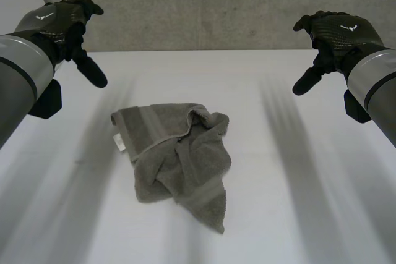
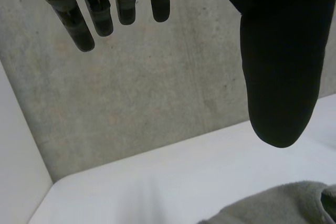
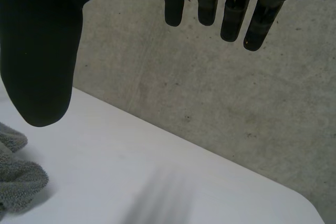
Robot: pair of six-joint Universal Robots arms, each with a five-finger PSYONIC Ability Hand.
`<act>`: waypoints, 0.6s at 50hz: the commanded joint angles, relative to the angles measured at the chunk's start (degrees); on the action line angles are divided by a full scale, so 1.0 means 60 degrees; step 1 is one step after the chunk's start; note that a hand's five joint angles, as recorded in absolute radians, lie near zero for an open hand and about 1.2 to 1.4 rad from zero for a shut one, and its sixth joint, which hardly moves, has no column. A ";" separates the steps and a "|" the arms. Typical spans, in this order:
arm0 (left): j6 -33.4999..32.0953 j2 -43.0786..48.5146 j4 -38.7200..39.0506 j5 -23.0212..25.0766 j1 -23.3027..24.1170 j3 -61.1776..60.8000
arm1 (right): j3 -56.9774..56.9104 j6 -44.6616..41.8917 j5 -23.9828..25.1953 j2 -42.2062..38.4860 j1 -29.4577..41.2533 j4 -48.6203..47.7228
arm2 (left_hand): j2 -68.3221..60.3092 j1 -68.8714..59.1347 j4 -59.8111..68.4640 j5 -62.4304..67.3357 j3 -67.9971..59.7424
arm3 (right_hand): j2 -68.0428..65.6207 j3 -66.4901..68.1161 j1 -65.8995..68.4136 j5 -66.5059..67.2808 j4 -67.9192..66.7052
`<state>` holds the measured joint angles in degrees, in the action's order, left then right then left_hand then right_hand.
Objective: Fold the laundry
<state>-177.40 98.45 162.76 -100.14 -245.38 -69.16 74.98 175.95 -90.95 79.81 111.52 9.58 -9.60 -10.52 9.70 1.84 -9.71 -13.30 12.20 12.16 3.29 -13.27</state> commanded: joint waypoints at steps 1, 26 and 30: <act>0.0020 0.0027 -0.0466 0.0035 -0.0060 0.0116 | 0.0175 -0.0058 0.0011 -0.0016 -0.0057 -0.0073 | -0.0074 0.0080 0.0058 -0.0299 -0.0056 | 0.0551 -0.0367 -0.0360 -0.0549 0.0545; 0.0811 0.2572 0.0763 0.0650 0.0965 0.0406 | 0.0043 -0.3456 0.0055 -0.0133 -0.0174 -0.0147 | -0.0326 -0.0173 0.0311 -0.0047 -0.0308 | 0.0551 -0.0367 -0.0360 -0.0549 0.0545; 0.1001 0.3422 0.1027 0.0650 0.1272 0.0977 | 0.0087 -0.3456 0.0070 -0.0221 -0.0233 -0.0147 | -0.0548 -0.0395 0.0533 0.0176 -0.0531 | 0.0551 -0.0367 -0.0360 -0.0549 0.0545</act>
<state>-172.93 110.26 165.89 -96.87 -240.57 -68.91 75.13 155.81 -90.59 79.20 110.49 8.70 -9.73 -10.24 9.82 1.84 -9.86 -13.30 12.20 12.15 3.29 -13.27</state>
